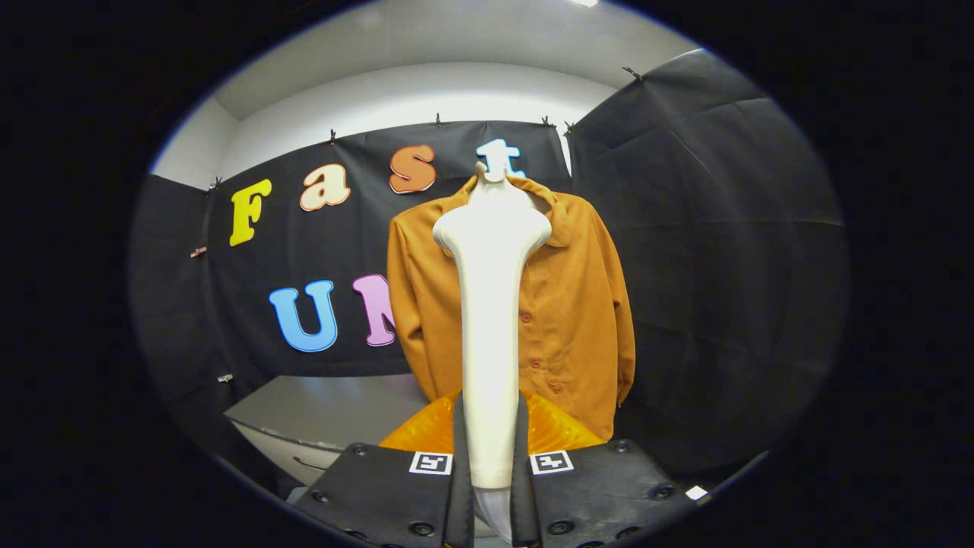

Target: Iron the clothes twice with a garment steamer, once on the left side and once on the right side.

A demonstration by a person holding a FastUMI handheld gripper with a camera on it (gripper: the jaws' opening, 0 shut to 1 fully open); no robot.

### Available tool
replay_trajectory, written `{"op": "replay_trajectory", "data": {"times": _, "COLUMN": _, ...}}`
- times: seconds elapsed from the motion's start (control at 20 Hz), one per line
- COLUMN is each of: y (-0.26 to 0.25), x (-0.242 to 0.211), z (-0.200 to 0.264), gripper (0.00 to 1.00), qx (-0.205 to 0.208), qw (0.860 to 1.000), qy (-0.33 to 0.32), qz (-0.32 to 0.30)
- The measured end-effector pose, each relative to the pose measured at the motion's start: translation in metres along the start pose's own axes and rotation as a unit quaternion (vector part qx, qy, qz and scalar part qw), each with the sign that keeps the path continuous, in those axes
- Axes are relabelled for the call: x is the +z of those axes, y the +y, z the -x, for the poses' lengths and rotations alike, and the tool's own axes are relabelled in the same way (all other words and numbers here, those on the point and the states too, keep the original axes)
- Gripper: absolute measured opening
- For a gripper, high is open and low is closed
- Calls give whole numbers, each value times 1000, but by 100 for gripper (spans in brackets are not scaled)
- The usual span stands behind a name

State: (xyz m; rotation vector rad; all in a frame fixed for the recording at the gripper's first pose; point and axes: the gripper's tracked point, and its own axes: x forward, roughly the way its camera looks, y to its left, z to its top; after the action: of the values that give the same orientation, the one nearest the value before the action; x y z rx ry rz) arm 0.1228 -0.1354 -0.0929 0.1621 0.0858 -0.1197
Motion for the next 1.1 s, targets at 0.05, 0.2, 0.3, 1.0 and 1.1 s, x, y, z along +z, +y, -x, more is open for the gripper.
{"op": "replay_trajectory", "data": {"times": 0.05, "y": 9, "x": 5, "z": 1, "gripper": 22, "qx": 1, "qw": 1000, "qy": -2, "qz": -1}}
{"op": "replay_trajectory", "data": {"times": 0.2, "y": 46, "x": 19, "z": 7, "gripper": 22, "qx": 9, "qw": 1000, "qy": -8, "qz": 2}}
{"op": "replay_trajectory", "data": {"times": 0.3, "y": 72, "x": 28, "z": 15, "gripper": 22, "qx": 17, "qw": 1000, "qy": -17, "qz": 4}}
{"op": "replay_trajectory", "data": {"times": 1.0, "y": 157, "x": 60, "z": 74, "gripper": 22, "qx": 67, "qw": 994, "qy": -82, "qz": 34}}
{"op": "replay_trajectory", "data": {"times": 1.1, "y": 161, "x": 59, "z": 76, "gripper": 22, "qx": 74, "qw": 994, "qy": -79, "qz": 32}}
